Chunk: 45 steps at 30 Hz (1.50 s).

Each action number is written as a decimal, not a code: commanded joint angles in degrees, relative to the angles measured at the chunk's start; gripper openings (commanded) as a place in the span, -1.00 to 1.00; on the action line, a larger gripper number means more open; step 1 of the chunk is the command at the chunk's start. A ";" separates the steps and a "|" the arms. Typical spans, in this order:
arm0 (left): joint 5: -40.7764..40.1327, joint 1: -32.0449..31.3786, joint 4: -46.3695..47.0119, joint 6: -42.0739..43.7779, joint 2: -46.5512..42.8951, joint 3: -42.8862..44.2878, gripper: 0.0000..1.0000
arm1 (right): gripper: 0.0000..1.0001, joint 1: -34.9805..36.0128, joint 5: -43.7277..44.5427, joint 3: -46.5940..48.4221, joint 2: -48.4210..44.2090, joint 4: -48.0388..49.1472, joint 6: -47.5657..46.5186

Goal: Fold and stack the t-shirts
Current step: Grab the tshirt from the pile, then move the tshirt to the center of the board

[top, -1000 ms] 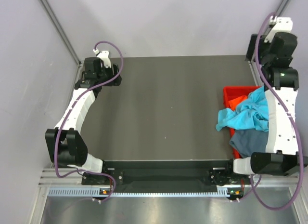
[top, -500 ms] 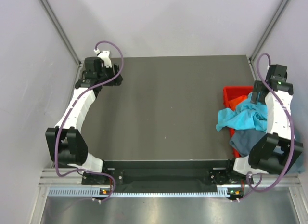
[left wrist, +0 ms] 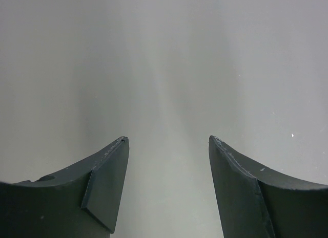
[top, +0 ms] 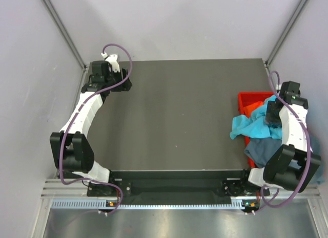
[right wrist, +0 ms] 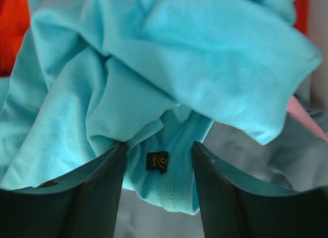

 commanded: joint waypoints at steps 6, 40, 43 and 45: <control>-0.21 0.06 1.06 0.29 -2.49 1.23 0.37 | -1.00 -1.11 -6.35 2.06 1.14 -1.65 0.35; -9.35 7.70 6.95 0.64 -11.55 -8.97 0.40 | -1.00 58.39 -30.34 78.53 32.44 8.37 -12.22; -8.74 7.88 6.95 0.46 -10.67 -9.06 0.40 | -1.00 58.48 -29.21 78.54 30.85 8.01 -13.18; -8.12 7.88 7.12 0.11 -10.14 -8.88 0.40 | -1.00 57.96 -25.97 76.44 30.58 8.19 -14.59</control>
